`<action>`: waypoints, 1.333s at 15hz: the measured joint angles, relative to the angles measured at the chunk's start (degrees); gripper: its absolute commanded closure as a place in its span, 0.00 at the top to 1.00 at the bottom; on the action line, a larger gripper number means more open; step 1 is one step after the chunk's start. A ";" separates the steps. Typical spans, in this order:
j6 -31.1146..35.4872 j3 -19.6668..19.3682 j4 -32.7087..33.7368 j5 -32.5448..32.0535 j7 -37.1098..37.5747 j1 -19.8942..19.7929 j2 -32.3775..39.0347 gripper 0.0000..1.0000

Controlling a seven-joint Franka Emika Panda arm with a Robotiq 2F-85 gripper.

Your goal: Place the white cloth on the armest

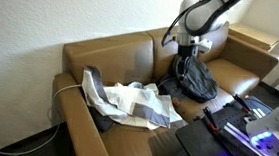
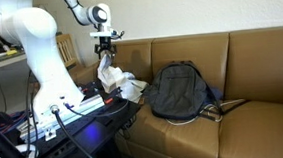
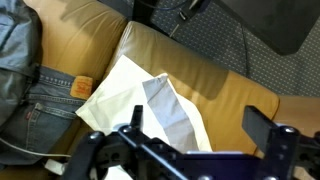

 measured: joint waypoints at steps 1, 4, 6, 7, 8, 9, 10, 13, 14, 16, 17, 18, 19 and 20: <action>2.52 0.85 0.85 -0.39 1.37 0.22 3.83 1.00; 5.38 1.51 6.87 -6.97 9.75 2.89 15.61 1.00; 4.39 1.73 13.01 -8.95 12.67 4.81 22.69 1.00; 3.42 2.29 15.57 -8.93 12.46 5.03 24.99 1.00; 2.56 2.83 17.55 -8.93 12.28 5.03 26.41 1.00; 2.02 3.02 18.59 -8.93 12.15 5.00 26.91 1.00; 1.54 3.03 19.07 -8.93 12.05 4.97 26.98 1.00; 1.45 2.75 19.08 -10.15 13.53 5.29 26.98 1.00; 1.89 2.31 19.05 -11.22 14.80 5.72 27.15 1.00; 7.87 0.50 19.28 -14.64 17.99 7.18 29.00 1.00; 12.24 -0.78 19.92 -16.76 19.83 8.29 31.06 1.00; 16.76 -2.29 21.12 -18.65 21.98 9.72 33.84 1.00; 20.85 -3.89 22.87 -19.95 24.08 11.33 37.07 1.00; 24.24 -5.14 25.02 -20.12 25.70 12.71 40.40 1.00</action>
